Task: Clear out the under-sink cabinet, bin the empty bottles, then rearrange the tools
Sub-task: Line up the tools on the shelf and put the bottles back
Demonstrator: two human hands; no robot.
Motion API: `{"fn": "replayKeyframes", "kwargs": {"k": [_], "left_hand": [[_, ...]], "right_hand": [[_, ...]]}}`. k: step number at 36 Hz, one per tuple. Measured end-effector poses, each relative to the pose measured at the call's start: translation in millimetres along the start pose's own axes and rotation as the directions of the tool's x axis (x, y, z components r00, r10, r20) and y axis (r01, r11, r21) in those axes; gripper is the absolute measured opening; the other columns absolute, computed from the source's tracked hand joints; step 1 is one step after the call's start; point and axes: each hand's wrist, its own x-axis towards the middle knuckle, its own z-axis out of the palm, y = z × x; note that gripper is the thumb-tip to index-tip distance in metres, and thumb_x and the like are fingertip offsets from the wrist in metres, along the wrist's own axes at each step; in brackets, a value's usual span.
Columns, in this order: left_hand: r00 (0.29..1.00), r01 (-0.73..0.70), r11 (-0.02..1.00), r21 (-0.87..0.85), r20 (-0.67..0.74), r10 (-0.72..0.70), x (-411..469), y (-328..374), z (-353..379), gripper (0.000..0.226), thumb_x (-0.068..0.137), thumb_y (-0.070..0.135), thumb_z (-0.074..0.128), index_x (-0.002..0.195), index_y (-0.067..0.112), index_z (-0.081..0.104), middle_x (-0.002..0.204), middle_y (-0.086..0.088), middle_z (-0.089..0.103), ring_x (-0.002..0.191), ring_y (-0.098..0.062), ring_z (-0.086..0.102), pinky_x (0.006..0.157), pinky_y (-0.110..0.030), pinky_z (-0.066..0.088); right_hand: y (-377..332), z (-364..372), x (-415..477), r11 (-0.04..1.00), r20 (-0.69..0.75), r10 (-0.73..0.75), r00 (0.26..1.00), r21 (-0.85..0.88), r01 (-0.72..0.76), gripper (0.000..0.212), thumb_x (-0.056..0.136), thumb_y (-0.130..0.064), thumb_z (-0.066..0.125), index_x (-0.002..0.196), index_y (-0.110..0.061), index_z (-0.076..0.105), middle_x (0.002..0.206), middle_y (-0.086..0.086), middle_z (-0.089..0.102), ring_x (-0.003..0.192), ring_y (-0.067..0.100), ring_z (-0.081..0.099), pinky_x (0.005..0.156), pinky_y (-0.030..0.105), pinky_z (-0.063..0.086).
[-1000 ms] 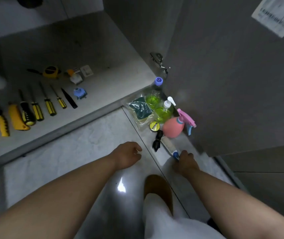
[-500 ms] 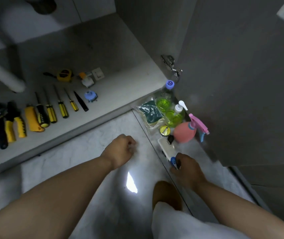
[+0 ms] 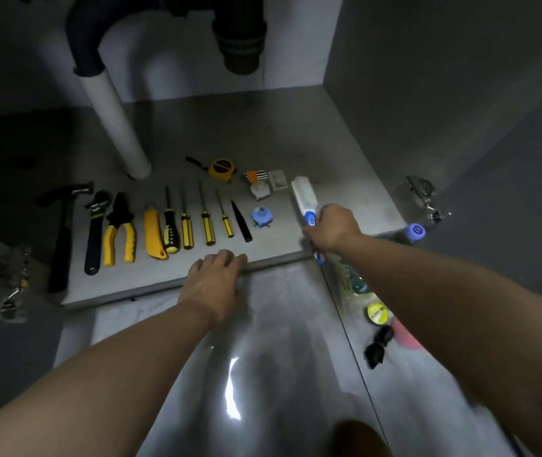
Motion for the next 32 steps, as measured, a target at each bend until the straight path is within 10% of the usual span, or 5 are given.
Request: {"fn": "replayKeyframes", "kwargs": {"k": [20, 25, 32], "left_hand": [[0.998, -0.027, 1.000, -0.003, 0.060, 0.027, 4.5, -9.3, 15.0, 0.091, 0.083, 0.038, 0.067, 0.158, 0.025, 0.017, 0.156, -0.004, 0.022, 0.141, -0.031, 0.023, 0.118, -0.055, 0.028], [0.976, 0.047, 0.999, -0.007, 0.213, -0.045, 4.8, 8.7, -8.3, 0.088, 0.086, 0.041, 0.067, 0.157, 0.024, 0.018, 0.153, -0.004, 0.021, 0.142, -0.030, 0.023, 0.113, -0.057, 0.036], [0.909, 0.114, 0.992, 0.044, 0.398, -0.122, 4.5, 32.1, -26.5, 0.101, 0.090, 0.051, 0.062, 0.161, 0.018, 0.000, 0.165, -0.007, 0.001, 0.154, -0.031, 0.005, 0.118, -0.053, 0.031]], "right_hand": [[-18.7, 32.4, 42.4, 0.998, -0.076, -0.004, 0.997, -0.060, 0.000, 0.027, 0.088, -0.026, 0.068, 0.108, -0.009, 0.066, 0.108, 0.013, 0.070, 0.102, 0.030, 0.065, 0.089, 0.031, 0.052], [4.3, -20.7, 5.2, 0.991, 0.234, -0.110, 0.966, -0.044, 0.124, 0.016, 0.086, -0.017, 0.062, 0.090, -0.005, 0.072, 0.084, 0.012, 0.073, 0.078, 0.030, 0.066, 0.072, 0.033, 0.051], [101.5, -24.7, -79.5, 0.981, 0.710, 0.177, 0.681, -0.068, -0.184, 0.021, 0.096, -0.018, 0.062, 0.111, -0.004, 0.067, 0.090, 0.014, 0.065, 0.070, 0.023, 0.066, 0.059, 0.026, 0.053]]}}
